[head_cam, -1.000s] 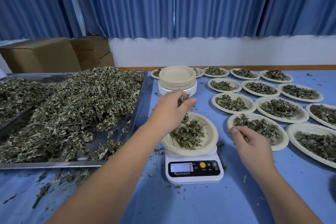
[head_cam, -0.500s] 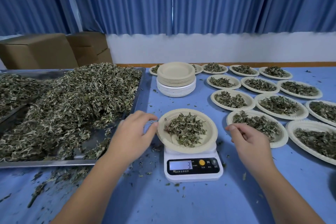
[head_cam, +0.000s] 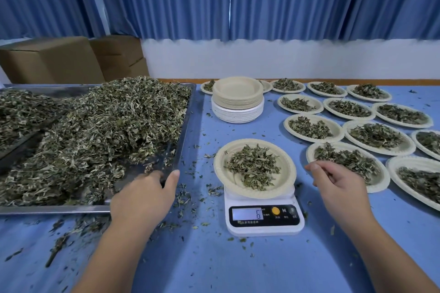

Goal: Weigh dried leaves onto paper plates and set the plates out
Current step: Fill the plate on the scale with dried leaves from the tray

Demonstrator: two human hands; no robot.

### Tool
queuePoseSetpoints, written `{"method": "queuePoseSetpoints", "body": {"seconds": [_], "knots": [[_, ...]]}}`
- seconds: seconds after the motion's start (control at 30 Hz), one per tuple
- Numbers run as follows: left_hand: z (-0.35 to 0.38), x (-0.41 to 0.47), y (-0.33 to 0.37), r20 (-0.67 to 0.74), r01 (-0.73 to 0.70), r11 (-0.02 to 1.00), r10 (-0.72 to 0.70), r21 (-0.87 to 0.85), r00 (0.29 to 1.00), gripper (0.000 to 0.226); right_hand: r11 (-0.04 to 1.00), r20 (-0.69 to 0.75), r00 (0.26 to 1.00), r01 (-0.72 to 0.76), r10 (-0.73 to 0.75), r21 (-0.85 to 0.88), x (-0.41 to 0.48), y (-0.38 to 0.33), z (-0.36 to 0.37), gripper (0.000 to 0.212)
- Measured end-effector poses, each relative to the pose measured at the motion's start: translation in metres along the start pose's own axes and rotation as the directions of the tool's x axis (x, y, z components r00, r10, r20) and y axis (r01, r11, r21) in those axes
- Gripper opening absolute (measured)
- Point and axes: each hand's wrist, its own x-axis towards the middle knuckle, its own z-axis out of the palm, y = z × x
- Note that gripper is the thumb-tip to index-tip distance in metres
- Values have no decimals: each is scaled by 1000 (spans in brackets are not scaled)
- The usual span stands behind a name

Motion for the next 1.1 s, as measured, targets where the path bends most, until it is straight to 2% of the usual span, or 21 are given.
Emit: {"method": "queuePoseSetpoints", "body": {"seconds": [0.3,0.5,0.63,0.73,0.83,0.93,1.03,1.1], "knots": [[5,-14,8,-61,-113,986,121,119,991,49,1000,3,1000,-8,8,-9,-2,-1,2,28],[6,-16,5,-100,-127,990,133,60,986,40,1000,-3,1000,-23,23,-19,-2,-6,2,27],[8,-16,6,-142,-116,991,123,61,982,43,1000,0,1000,-24,24,-13,-2,-7,3,26],[10,-15,8,-153,-82,995,91,60,984,55,1000,-3,1000,-24,24,-11,-3,-8,3,27],[11,-14,10,-175,-106,994,103,-5,979,61,999,-5,1000,-28,28,-19,-5,-9,2,27],[12,-16,13,-293,-192,972,145,-136,945,53,998,-4,999,-52,52,-44,-7,-7,1,25],[13,-20,21,-412,-400,833,233,-383,881,33,991,12,991,-132,133,-35,-7,-5,6,19],[15,-25,29,-403,-455,707,258,-541,878,24,975,23,974,-224,224,-3,-4,-7,10,17]]}}
